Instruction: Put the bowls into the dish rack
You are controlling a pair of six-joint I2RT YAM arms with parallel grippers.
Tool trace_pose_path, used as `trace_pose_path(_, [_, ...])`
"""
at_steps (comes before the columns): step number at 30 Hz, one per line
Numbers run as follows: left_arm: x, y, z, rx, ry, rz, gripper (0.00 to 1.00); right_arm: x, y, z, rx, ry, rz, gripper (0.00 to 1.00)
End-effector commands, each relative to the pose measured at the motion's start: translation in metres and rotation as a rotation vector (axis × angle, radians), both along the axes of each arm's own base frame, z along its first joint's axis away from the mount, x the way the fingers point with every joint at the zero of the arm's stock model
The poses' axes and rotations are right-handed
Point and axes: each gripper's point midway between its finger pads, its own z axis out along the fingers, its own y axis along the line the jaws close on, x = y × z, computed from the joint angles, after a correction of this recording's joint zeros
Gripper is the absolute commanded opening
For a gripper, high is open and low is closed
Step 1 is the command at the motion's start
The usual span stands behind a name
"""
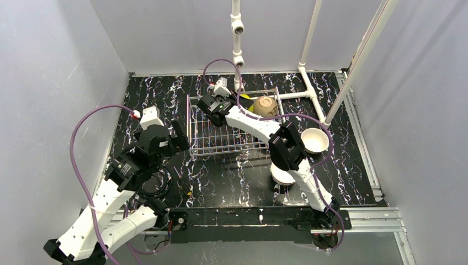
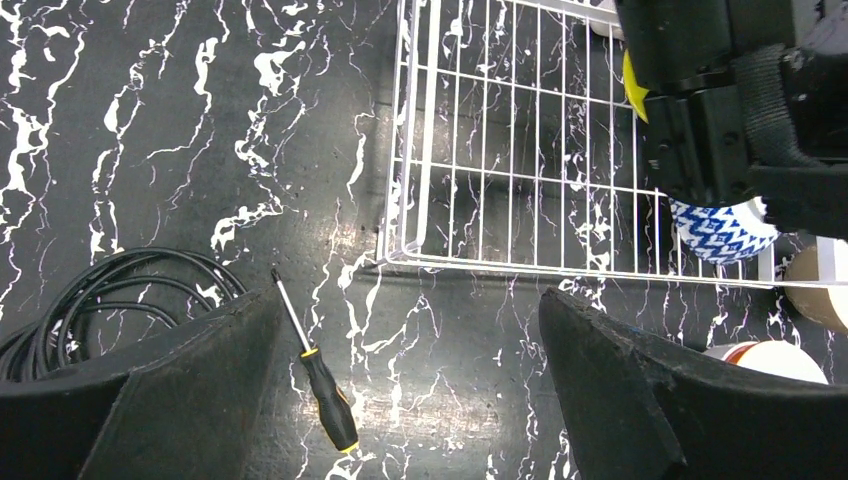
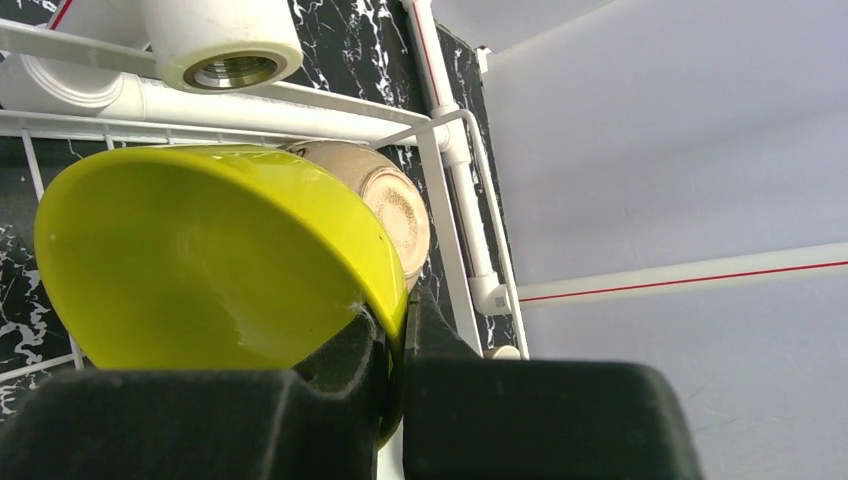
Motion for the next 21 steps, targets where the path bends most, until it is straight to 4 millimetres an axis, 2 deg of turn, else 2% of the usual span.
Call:
trace_pose_path(1, [0.002, -0.006, 0.013, -0.013, 0.000, -0.027, 0.98, 0.004, 0.001, 0.022, -0.036, -0.108, -0.032, 0.01])
trace_pose_path(12, [0.006, -0.011, 0.010, 0.006, 0.026, -0.053, 0.98, 0.004, 0.000, 0.008, -0.122, -0.102, -0.042, 0.01])
trace_pose_path(21, [0.009, -0.012, 0.005, 0.006, 0.039, -0.052, 0.98, 0.000, -0.004, -0.017, -0.168, -0.045, -0.021, 0.01])
